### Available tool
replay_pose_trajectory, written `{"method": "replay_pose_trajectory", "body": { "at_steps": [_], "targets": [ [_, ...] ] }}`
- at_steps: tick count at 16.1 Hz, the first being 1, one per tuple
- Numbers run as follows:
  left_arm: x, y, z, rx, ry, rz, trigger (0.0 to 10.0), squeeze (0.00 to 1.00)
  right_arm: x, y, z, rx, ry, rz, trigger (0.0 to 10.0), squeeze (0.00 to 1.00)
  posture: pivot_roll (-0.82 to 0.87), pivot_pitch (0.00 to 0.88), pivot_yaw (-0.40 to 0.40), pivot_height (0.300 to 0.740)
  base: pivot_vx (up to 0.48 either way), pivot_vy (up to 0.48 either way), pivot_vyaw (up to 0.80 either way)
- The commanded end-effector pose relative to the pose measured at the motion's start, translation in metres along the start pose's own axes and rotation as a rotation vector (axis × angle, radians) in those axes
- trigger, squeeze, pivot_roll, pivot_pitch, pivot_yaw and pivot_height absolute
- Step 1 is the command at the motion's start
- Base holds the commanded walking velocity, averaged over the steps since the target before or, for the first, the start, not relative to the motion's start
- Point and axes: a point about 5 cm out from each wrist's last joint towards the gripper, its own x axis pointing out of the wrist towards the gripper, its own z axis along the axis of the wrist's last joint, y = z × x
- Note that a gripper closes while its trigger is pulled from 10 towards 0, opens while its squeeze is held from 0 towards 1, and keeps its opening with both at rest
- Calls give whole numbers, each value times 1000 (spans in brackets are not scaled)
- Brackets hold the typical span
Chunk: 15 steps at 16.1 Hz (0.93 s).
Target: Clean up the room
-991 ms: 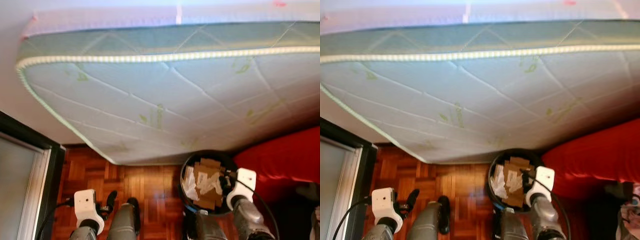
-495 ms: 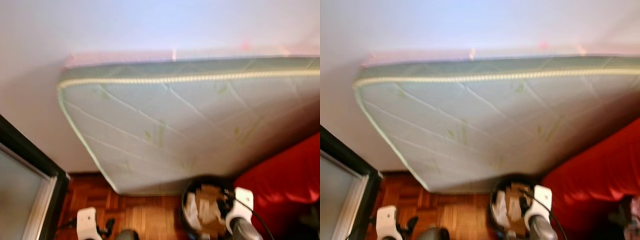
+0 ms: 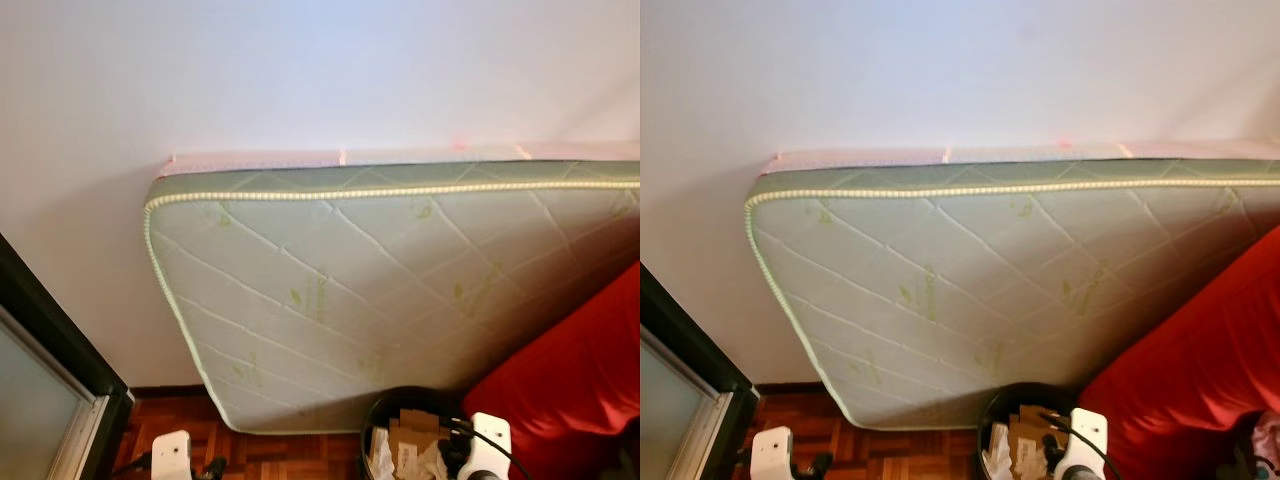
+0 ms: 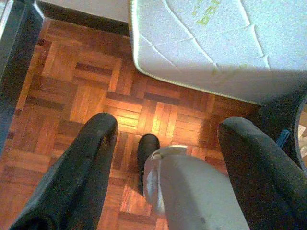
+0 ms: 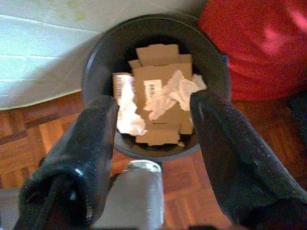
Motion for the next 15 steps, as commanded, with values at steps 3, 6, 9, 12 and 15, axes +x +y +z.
{"method": "replay_pose_trajectory", "body": {
  "at_steps": [3,6,9,12,15],
  "targets": [
    [-3,7,-8,11,47,10,10000,0,1,4,0,-4,15,20,10000,0,25,0,3,691,0,0,0],
    [-3,11,-10,24,75,13,10000,0,1,5,-1,-5,18,27,10000,0,20,0,9,691,0,0,0],
    [-4,13,-12,22,86,18,10000,0,0,5,-4,-11,33,24,10000,0,24,0,8,691,0,0,0],
    [-7,17,-17,16,96,23,10000,0,0,6,-4,-18,37,30,10000,0,26,0,5,691,0,0,0],
    [-10,18,-23,10,108,25,10000,0,0,6,-4,-21,35,36,10000,0,27,0,4,691,0,0,0]
  ]
}}
